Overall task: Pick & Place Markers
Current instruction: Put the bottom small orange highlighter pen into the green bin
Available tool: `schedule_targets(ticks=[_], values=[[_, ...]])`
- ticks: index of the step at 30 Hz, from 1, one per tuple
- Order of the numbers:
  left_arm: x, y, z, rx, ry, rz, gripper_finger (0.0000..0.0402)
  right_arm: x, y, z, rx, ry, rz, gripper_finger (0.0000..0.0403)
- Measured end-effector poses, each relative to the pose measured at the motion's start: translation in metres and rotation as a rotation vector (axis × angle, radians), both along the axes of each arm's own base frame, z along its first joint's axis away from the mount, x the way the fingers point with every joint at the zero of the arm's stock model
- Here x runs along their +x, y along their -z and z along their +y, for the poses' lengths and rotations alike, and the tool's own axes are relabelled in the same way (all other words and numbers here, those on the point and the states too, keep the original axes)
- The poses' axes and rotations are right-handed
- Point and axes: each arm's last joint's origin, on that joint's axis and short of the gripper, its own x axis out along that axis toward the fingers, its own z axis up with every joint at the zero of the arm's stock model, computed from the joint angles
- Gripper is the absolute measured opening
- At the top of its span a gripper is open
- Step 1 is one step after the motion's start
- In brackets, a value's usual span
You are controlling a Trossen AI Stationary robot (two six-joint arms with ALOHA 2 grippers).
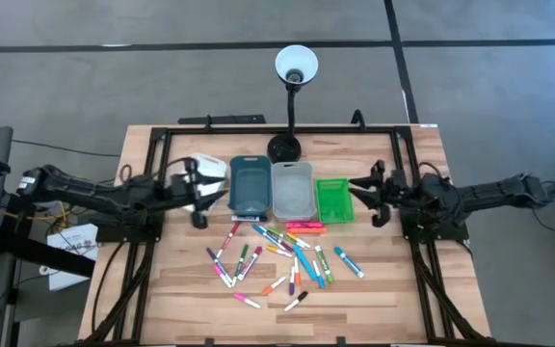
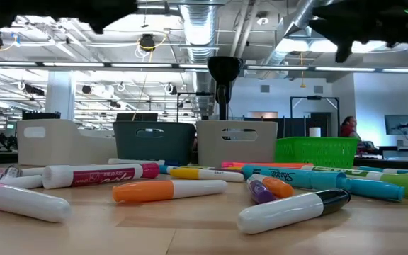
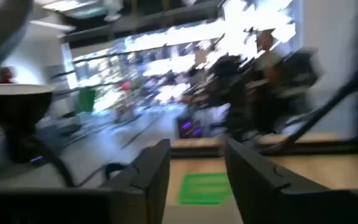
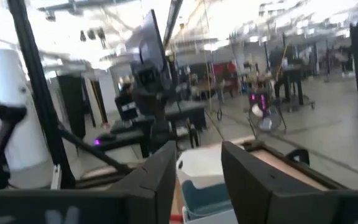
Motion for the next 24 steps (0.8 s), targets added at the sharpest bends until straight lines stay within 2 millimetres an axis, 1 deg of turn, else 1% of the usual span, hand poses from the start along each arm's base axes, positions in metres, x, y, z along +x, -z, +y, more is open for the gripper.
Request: schedule_targets(ticks=[3,6,9,12,15,20,22,24], values=[[0.020,-0.006,0.000,0.059,-0.105,0.121,0.0184,0.018,-0.009,0.004,-0.005,-0.026,0.069,0.0131],[0.033,-0.001,-0.001,0.080,-0.162,0.240,0.0213,0.038,-0.011,0.011,-0.015,-0.059,0.180,0.0134],[0.038,0.003,-0.003,0.043,-0.156,0.259,0.0236,0.057,-0.013,0.020,-0.027,-0.091,0.280,0.0134],[0.038,0.005,-0.005,0.001,-0.142,0.270,0.0245,0.077,-0.011,0.028,-0.041,-0.116,0.378,0.0132],[0.035,0.005,-0.008,-0.041,-0.062,0.278,0.0242,0.096,-0.010,0.033,-0.051,-0.126,0.453,0.0132],[0.035,0.006,-0.016,-0.234,0.208,0.286,0.0225,0.124,-0.003,0.033,-0.083,-0.108,0.549,0.0134],[0.035,0.009,-0.019,-0.286,0.304,0.314,0.0218,0.134,-0.002,0.032,-0.081,-0.098,0.562,0.0133],[0.034,0.014,-0.021,-0.292,0.357,0.380,0.0213,0.144,-0.001,0.031,-0.079,-0.093,0.572,0.0132]])
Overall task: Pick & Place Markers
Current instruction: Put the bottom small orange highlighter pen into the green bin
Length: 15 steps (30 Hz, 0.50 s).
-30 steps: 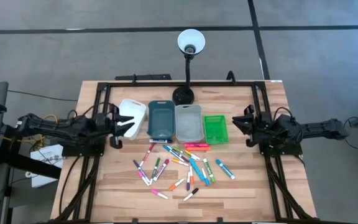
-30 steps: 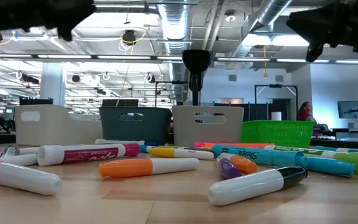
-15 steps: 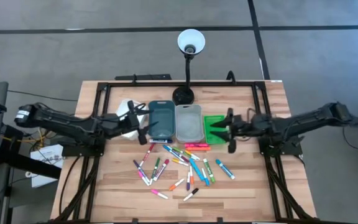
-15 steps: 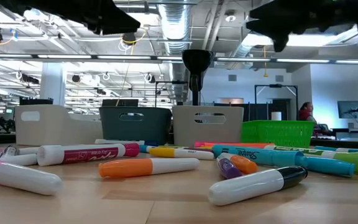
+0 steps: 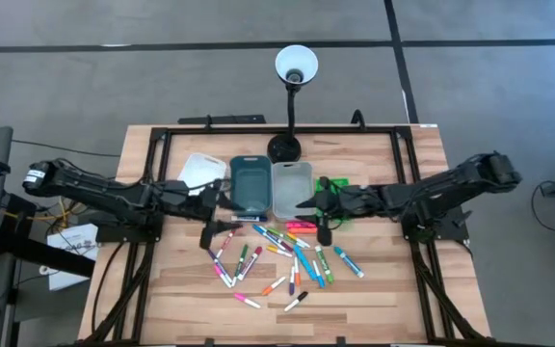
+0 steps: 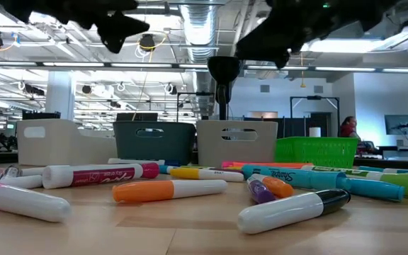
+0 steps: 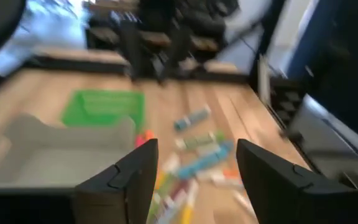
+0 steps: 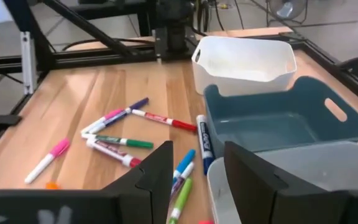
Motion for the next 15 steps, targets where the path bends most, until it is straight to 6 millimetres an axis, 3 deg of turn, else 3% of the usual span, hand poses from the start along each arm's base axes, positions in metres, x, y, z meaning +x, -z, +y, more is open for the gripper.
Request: schedule_targets(ticks=[8,15], values=[[-0.011,0.026,-0.005,0.010,0.185,0.287,0.0207,0.033,0.007,0.019,0.059,-0.187,0.034,0.0128],[-0.015,0.035,-0.012,0.072,0.228,0.305,0.0206,0.071,0.039,0.048,-0.072,-0.345,0.113,0.0129]])
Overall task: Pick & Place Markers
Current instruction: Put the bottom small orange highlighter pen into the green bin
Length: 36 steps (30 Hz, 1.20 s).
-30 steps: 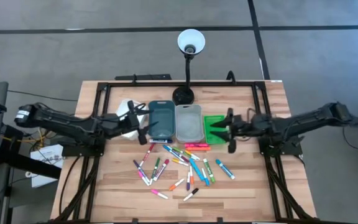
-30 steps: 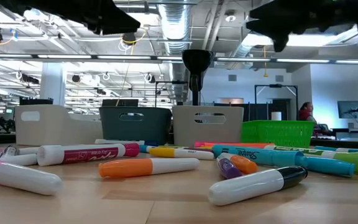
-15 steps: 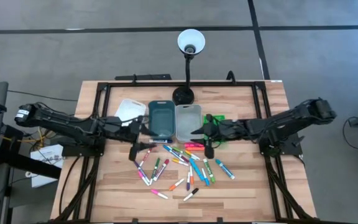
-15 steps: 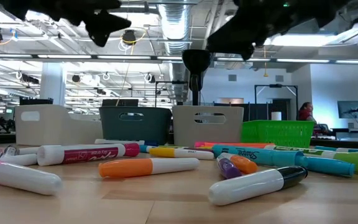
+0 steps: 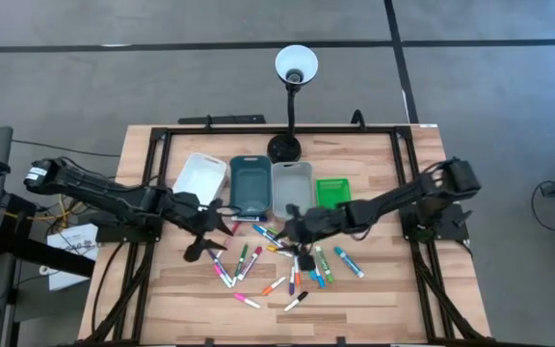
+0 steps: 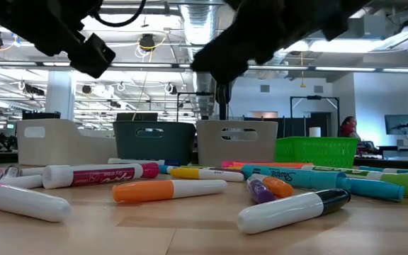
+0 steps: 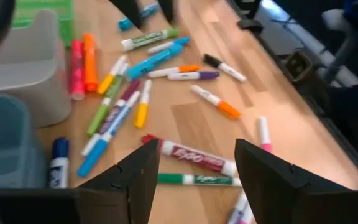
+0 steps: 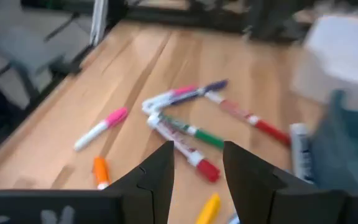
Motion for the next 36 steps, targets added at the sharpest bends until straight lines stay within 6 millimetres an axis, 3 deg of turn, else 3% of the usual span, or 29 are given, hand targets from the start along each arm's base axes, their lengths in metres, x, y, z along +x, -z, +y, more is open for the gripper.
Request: schedule_targets(ticks=[8,15,29,36], values=[[0.001,-0.001,0.001,0.012,-0.036,-0.011,0.0206,0.037,0.034,0.023,0.030,-0.159,0.216,0.0123],[0.001,-0.001,0.001,-0.026,-0.062,0.004,0.0206,0.052,0.057,0.031,0.031,-0.177,0.372,0.0120],[0.001,0.000,0.001,-0.025,-0.062,0.005,0.0206,0.044,0.070,0.064,-0.028,-0.254,0.373,0.0120],[0.001,0.000,0.001,-0.025,-0.066,0.007,0.0206,0.042,0.081,0.069,-0.084,-0.258,0.391,0.0120]])
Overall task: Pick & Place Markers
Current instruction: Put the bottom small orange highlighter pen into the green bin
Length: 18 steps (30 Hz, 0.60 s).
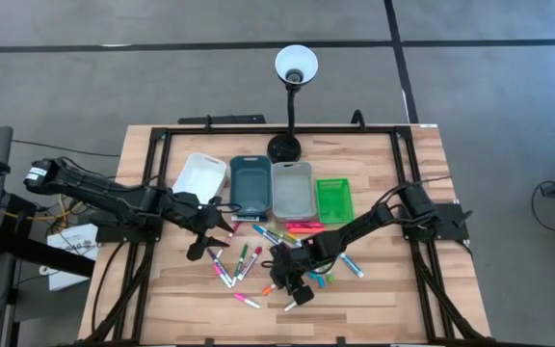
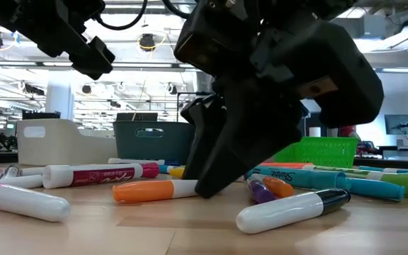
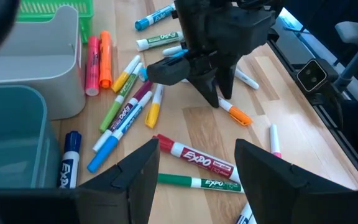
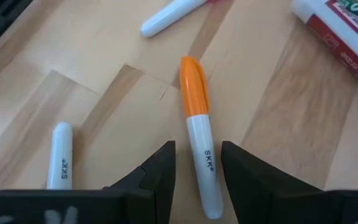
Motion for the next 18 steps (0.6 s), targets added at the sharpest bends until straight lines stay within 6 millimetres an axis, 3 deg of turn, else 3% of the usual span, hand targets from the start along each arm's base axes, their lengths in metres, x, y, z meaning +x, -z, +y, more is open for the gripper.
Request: schedule_targets(ticks=[5,12,15,18], values=[[0.000,0.000,0.000,0.000,0.000,0.001,0.0206,0.000,0.000,0.000,-0.024,-0.006,-0.009,0.0100],[0.000,0.000,0.000,-0.001,0.000,0.001,0.0206,0.002,-0.002,-0.006,-0.025,0.001,-0.019,0.0018],[0.000,0.000,0.000,-0.001,0.000,0.001,0.0206,0.003,-0.007,-0.009,-0.036,0.003,-0.049,0.0022],[0.000,0.000,0.000,-0.001,0.000,0.001,0.0206,0.004,-0.025,-0.011,-0.045,0.026,-0.103,0.0042]])
